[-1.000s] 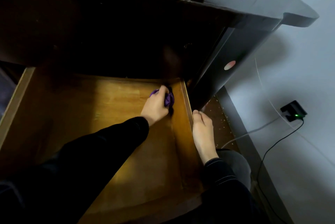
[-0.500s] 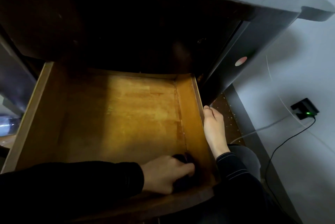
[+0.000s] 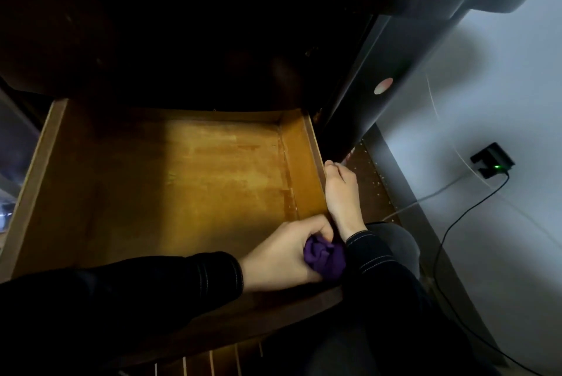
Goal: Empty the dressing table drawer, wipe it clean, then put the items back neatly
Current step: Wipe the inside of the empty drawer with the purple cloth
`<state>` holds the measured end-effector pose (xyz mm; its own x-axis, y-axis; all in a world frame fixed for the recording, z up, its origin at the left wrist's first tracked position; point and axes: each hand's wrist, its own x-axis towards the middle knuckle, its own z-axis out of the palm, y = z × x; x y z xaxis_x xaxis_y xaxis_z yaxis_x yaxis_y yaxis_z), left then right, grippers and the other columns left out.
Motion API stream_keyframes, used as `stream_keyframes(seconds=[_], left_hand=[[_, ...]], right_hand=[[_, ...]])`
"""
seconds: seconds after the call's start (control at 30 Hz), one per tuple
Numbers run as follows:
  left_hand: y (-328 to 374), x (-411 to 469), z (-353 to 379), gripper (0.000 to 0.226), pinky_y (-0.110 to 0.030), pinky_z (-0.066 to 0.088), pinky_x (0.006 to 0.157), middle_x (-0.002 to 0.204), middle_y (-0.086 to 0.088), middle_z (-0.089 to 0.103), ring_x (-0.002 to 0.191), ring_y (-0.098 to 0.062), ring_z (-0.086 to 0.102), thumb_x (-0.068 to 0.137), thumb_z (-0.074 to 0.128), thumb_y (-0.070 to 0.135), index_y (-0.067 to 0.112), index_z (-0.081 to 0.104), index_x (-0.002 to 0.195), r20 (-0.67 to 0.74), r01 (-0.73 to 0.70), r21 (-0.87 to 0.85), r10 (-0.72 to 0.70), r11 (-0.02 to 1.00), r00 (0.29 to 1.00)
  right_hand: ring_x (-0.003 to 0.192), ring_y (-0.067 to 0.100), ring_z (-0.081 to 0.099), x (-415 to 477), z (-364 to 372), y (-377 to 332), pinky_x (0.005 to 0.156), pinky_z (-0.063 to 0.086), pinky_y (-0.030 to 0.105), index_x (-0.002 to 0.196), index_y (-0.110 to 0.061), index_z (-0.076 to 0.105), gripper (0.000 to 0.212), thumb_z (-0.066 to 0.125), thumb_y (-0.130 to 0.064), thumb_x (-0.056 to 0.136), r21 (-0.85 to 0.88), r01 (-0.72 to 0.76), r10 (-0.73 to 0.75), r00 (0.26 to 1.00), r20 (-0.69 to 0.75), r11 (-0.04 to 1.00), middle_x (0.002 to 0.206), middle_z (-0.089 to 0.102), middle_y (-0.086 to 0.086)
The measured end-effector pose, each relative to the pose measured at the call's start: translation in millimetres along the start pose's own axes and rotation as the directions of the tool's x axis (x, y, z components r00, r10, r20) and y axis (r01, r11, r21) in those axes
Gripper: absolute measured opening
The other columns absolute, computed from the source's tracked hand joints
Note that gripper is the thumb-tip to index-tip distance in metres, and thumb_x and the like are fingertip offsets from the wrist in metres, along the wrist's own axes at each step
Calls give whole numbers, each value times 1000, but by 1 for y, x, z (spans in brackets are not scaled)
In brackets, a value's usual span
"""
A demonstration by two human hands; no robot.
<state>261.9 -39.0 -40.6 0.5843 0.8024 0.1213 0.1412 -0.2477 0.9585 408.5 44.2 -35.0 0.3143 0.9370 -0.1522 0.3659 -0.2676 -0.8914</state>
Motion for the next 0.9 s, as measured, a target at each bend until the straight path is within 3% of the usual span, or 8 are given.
stream_keyframes(seconds=[0.13, 0.27, 0.4, 0.47, 0.53, 0.67, 0.77, 0.9], left_hand=[[12, -5, 6, 42, -21, 40, 61, 77, 15, 56, 68, 1, 48, 65, 86, 14, 26, 51, 85, -101, 53, -85, -61, 995, 993], [19, -4, 10, 42, -28, 42, 59, 75, 4, 61, 65, -4, 48, 66, 85, 16, 22, 48, 85, -115, 68, 24, -64, 997, 991], [24, -5, 10, 38, -24, 38, 55, 69, 3, 60, 60, -6, 47, 68, 78, 17, 28, 44, 82, -156, 98, 111, -80, 989, 985], [25, -2, 3, 35, -21, 37, 53, 70, 2, 61, 62, -9, 51, 72, 73, 12, 29, 44, 84, -230, 131, 152, -94, 980, 969], [26, 0, -13, 37, -22, 42, 55, 76, 2, 63, 66, -12, 56, 73, 74, 10, 27, 45, 87, -318, 189, 155, -132, 970, 939], [41, 3, -56, 40, -35, 50, 61, 79, 2, 61, 67, -13, 57, 72, 81, 14, 23, 45, 89, -389, 176, 60, -139, 983, 911], [66, 3, -80, 40, -29, 47, 58, 79, 3, 57, 65, -9, 54, 75, 80, 8, 18, 46, 92, -419, 67, 101, -19, 993, 908], [115, 8, -102, 39, -21, 45, 57, 77, 12, 58, 63, -5, 52, 69, 78, 13, 20, 48, 93, -446, -71, 190, 151, 979, 882]], right_hand=[[94, 21, 62, 0, 0, 1, 80, 44, 35, 107, -15, 68, 34, 42, -36, 106, -1, 13, -13, 1000, 13, 1000, 99, 69, 3], [90, 22, 60, 0, 0, -1, 79, 41, 34, 97, -18, 65, 31, 41, -35, 106, -7, 32, -31, 999, 22, 999, 92, 65, 2], [93, 25, 59, -4, -2, -5, 82, 43, 37, 91, -21, 60, 28, 40, -34, 106, -14, 40, -39, 999, 21, 999, 92, 63, 3], [101, 26, 59, -7, -3, -8, 94, 45, 44, 103, -17, 63, 32, 38, -36, 107, -24, 38, -37, 998, 46, 999, 103, 64, 7], [109, 24, 57, -11, -7, -11, 101, 44, 39, 123, -11, 63, 40, 36, -37, 109, -93, 41, -33, 996, 85, 995, 115, 63, 6], [97, 19, 63, -17, -33, -31, 84, 50, 33, 117, -21, 64, 24, 45, -33, 107, -214, 162, -121, 974, 193, 963, 104, 66, -4], [90, 15, 69, -36, -50, -68, 73, 57, 29, 112, -33, 67, 18, 53, -40, 103, -55, 247, -226, 940, 254, 967, 104, 72, -1], [114, 21, 69, -66, -62, -123, 87, 61, 40, 126, -34, 68, 47, 62, -65, 90, 301, 29, -205, 792, 575, 953, 125, 71, -4]])
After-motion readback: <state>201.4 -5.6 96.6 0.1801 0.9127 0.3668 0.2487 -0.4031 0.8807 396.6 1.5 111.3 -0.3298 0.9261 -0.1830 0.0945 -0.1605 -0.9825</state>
